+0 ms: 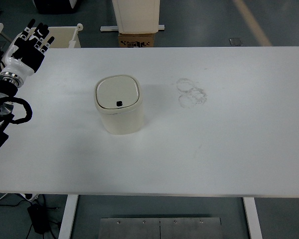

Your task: Open trash bin

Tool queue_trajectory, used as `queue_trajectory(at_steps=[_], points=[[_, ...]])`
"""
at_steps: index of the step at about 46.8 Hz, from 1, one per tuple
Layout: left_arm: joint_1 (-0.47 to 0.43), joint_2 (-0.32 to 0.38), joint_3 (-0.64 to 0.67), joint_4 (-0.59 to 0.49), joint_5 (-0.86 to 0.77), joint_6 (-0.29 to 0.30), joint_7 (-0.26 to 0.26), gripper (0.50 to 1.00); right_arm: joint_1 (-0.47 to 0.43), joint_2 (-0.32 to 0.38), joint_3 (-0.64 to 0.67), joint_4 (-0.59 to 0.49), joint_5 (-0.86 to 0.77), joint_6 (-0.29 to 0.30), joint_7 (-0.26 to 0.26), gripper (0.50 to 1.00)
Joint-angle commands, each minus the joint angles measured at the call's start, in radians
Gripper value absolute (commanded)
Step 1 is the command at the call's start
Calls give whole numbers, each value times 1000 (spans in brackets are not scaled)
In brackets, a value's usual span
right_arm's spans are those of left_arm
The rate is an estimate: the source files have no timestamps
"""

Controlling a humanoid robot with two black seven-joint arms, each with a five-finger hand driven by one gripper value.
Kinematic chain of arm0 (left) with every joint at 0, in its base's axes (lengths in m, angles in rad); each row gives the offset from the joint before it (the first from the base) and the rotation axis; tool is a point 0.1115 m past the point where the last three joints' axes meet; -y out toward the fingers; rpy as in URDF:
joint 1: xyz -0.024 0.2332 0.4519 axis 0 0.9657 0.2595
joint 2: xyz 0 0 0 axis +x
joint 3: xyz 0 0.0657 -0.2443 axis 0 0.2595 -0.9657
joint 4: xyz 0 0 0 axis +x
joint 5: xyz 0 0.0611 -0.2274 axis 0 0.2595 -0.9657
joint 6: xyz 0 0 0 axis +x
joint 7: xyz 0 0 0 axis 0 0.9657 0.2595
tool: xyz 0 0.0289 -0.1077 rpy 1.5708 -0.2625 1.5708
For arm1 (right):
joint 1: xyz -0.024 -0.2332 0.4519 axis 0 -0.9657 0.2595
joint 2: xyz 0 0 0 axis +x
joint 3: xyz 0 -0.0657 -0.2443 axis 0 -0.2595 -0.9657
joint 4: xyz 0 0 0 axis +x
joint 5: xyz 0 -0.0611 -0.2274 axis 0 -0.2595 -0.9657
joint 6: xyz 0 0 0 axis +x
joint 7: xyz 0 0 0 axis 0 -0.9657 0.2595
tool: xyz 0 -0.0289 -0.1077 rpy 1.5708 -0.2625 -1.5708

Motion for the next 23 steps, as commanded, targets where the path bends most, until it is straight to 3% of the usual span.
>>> queue_trajectory(at_steps=[1,23], points=[[-3,1,0,1,6,3,18,1000,0,0,1,0,0,0,0,993],[-32,11,0,-3,3,7,39,1000,0,0,0,0,0,0,0,993]])
